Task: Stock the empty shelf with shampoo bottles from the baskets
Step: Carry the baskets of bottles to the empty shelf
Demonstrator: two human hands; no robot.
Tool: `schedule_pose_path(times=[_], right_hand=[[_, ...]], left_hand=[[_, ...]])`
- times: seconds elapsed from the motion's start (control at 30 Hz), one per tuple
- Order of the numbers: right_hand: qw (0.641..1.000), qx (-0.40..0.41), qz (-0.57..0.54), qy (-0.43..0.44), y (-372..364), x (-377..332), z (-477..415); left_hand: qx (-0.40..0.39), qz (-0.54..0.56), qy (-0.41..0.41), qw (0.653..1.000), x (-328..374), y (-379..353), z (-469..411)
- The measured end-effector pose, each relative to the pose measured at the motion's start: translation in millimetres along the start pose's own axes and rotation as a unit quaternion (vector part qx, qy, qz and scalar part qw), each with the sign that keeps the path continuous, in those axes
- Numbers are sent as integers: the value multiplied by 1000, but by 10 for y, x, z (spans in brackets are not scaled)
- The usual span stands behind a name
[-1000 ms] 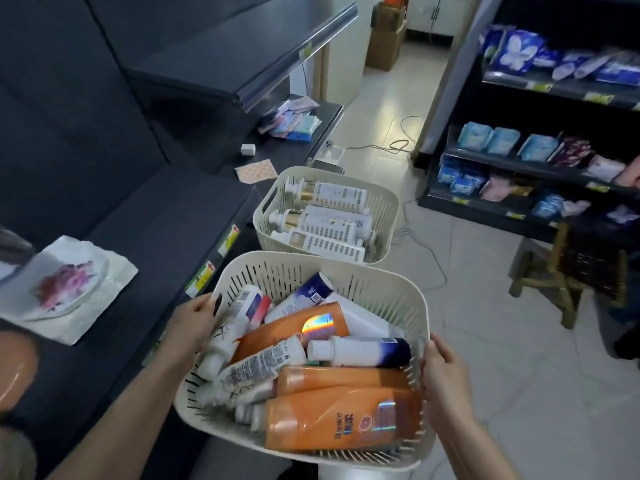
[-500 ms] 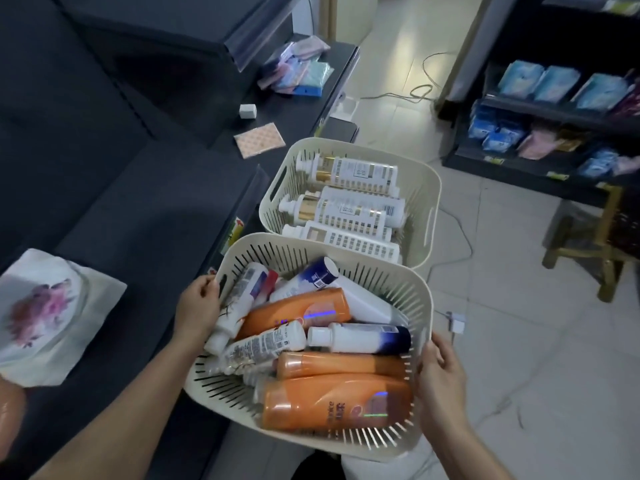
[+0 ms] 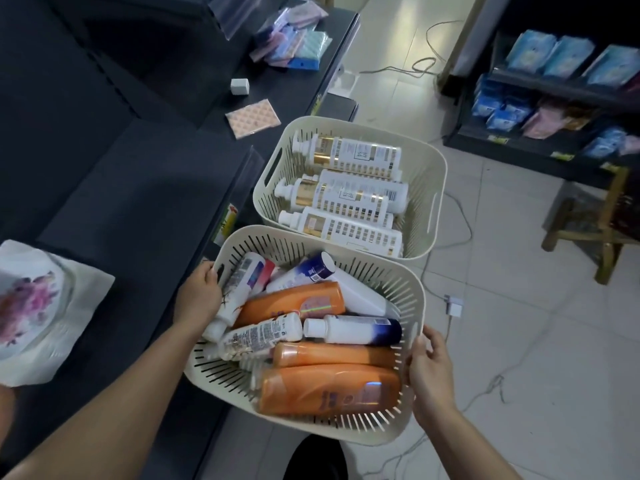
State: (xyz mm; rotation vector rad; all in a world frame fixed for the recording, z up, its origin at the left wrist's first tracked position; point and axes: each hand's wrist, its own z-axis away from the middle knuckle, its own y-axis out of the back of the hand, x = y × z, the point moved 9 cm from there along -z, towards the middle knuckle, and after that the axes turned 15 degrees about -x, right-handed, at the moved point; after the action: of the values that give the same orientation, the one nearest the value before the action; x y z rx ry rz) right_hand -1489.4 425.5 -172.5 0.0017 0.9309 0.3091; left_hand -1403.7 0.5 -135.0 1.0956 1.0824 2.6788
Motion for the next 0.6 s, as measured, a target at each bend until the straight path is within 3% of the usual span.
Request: schedule_pose_path(times=[0.13, 0.27, 0.43, 0.6], right_hand=[[999, -5, 46, -20, 16, -84, 45], [985, -19, 171, -14, 32, -321, 103], [931, -65, 359, -29, 48, -666, 4], [875, -87, 476, 17, 39, -1078, -67]], left_hand=[[-14, -55, -8, 998, 77, 15, 38], [-27, -185, 7, 982, 221, 26, 45], [-32, -310, -12, 950, 590, 30, 79], [-6, -391, -79, 917, 1178, -74, 132]])
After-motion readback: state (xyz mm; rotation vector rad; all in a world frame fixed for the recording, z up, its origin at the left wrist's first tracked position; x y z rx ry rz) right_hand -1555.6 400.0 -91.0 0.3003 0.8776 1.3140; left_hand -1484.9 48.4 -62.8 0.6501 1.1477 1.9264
